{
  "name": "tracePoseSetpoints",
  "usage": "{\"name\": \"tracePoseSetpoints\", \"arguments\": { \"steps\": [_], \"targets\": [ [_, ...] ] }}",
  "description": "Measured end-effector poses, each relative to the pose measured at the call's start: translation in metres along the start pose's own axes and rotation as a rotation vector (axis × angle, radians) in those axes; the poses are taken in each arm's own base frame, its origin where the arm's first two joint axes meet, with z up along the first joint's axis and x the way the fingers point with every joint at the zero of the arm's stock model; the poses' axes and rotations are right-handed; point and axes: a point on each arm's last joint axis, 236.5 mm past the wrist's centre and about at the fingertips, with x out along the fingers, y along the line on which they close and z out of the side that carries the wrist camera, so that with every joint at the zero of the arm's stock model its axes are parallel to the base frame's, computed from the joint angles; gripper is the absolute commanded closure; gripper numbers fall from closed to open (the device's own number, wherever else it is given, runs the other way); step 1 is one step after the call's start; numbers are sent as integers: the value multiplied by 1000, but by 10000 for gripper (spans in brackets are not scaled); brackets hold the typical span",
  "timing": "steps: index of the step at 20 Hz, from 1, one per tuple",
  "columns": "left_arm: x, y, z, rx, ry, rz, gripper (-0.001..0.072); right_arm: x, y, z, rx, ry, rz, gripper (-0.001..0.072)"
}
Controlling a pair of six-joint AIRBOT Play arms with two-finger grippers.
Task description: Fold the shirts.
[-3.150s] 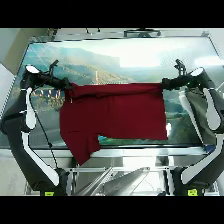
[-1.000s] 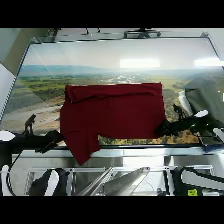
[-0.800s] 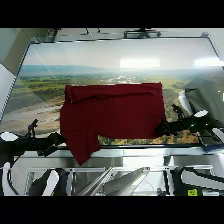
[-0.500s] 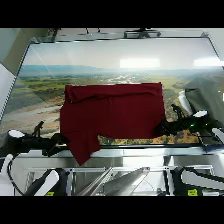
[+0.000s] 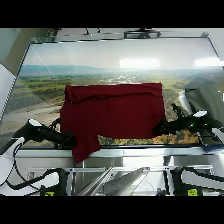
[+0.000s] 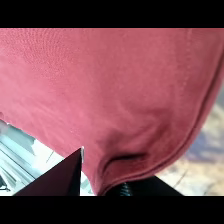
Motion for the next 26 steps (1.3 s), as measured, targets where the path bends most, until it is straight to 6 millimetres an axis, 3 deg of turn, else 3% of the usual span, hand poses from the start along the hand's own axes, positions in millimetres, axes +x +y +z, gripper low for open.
{"name": "tracePoseSetpoints", "arguments": {
  "steps": [1, 2, 3, 7, 10, 14, 17, 20, 24, 26],
  "targets": [
    [-2, 0, 7, 17, -30, 14, 685, 0, -1, 0, -1, 1, -4, 560],
    [-6, -1, 14, 30, -63, 21, 678, 0, -1, -1, -1, 3, -3, 574],
    [-12, 0, 20, 37, -101, 29, 678, 0, -1, -1, -2, 3, -3, 677],
    [-42, -6, 31, 54, -233, 23, 672, -4, 1, -4, -21, 11, -10, 694],
    [-81, -22, 39, 103, -360, 19, 672, -20, 14, 2, -36, -11, 5, 694],
    [-146, -59, 47, 221, -543, 27, 672, -60, 27, 23, -85, -80, -44, 694],
    [-190, -85, 56, 295, -642, 36, 672, -88, 44, 50, -149, -149, -84, 694],
    [-213, -112, 78, 374, -666, 49, 680, -106, 66, 84, -231, -207, -121, 694],
    [-219, -144, 128, 467, -645, 112, 680, -106, 84, 135, -298, -267, -159, 694],
    [-215, -149, 158, 488, -626, 172, 680, -101, 88, 165, -311, -306, -169, 694]
  ]
}}
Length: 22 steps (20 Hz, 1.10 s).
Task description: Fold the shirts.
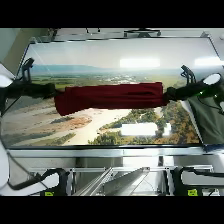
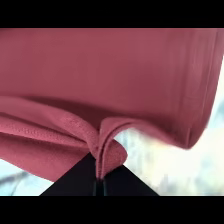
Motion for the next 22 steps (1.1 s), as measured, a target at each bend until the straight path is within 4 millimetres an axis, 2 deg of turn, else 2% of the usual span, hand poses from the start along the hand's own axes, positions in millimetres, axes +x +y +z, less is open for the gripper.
{"name": "tracePoseSetpoints", "arguments": {
  "steps": [3, 6, 9, 13, 18, 19, 20, 21, 22],
  "targets": [
    [39, 14, 22, 31, 52, 45, 680, 22, -12, 36, -3, -41, -16, 694],
    [78, 31, 36, 44, 103, 77, 688, 44, -27, 58, 11, -53, -30, 694],
    [109, 47, 40, 54, 166, 110, 688, 59, -45, 64, 17, -37, -65, 694],
    [140, 61, 41, 72, 233, 153, 687, 65, -68, 62, 11, -15, -143, 694],
    [154, 65, 44, 90, 258, 175, 687, 66, -83, 63, -1, -11, -199, 693],
    [155, 65, 43, 92, 263, 177, 686, 65, -83, 63, -3, -12, -202, 666],
    [155, 65, 43, 93, 266, 178, 662, 66, -85, 63, -5, -11, -207, 495],
    [154, 69, 42, 102, 272, 196, 554, 63, -91, 64, -20, -14, -233, 312],
    [154, 68, 43, 102, 272, 197, 455, 61, -92, 66, -19, -18, -235, 256]
  ]
}}
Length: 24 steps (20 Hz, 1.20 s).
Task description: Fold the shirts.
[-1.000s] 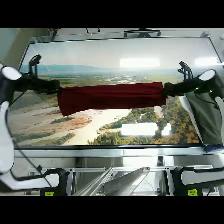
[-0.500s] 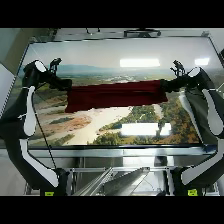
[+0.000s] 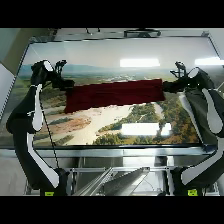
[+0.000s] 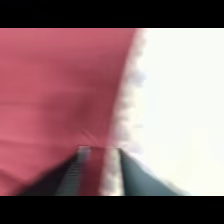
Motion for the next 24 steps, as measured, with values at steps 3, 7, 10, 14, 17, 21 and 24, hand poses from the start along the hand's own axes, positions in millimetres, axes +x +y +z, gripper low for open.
{"name": "tracePoseSetpoints", "arguments": {
  "steps": [3, 7, 10, 14, 17, 21, 24],
  "targets": [
    [-17, -18, 7, 5, -35, -42, 456, -15, 9, 15, -5, -32, 26, 247],
    [-61, -18, 19, 5, -132, -33, 457, -33, 11, 39, -22, -87, 39, 59],
    [-88, -13, 29, 0, -204, -22, 456, -24, 24, 42, -17, -88, 102, 58],
    [-112, -9, 34, -6, -261, -13, 457, 5, 49, 35, 11, -49, 229, 59],
    [-119, -13, 34, 1, -270, -13, 457, 26, 64, 23, 27, 4, 312, 80],
    [-119, -31, 33, 32, -260, -23, 457, 40, 76, 16, 31, 33, 359, 546],
    [-114, -58, 34, 79, -253, -41, 536, 43, 86, 12, 8, 49, 384, 694]
  ]
}}
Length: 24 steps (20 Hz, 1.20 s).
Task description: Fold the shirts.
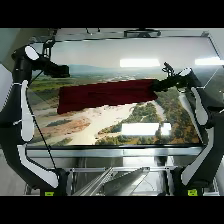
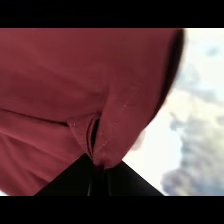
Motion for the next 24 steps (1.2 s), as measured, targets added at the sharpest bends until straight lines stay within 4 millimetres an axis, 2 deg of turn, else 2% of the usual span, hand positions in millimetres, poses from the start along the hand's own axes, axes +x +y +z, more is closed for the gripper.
{"name": "tracePoseSetpoints", "arguments": {
  "steps": [1, 3, 6, 8, 11, 14, 16, 20, 24],
  "targets": [
    [4, -10, 0, 17, 2, -7, 687, -1, 4, 2, -5, -4, 10, 694],
    [17, -34, -5, 53, 23, -26, 678, -7, 14, 3, -25, 5, 33, 694],
    [51, -78, -21, 112, 58, -62, 676, -34, 36, 8, -63, 7, 67, 694],
    [79, -117, -32, 137, 73, -118, 676, -60, 53, 8, -81, 8, 83, 694],
    [120, -185, -43, 153, 85, -241, 679, -100, 81, -1, -118, 32, 107, 694],
    [150, -242, -48, 189, 91, -321, 679, -134, 108, -11, -170, 43, 120, 695],
    [166, -271, -54, 213, 107, -358, 679, -151, 123, -17, -201, 41, 122, 694],
    [188, -302, -74, 212, 144, -408, 678, -175, 139, -21, -238, 24, 119, 694],
    [193, -321, -76, 170, 135, -463, 678, -185, 140, -20, -231, 5, 110, 694]
  ]
}}
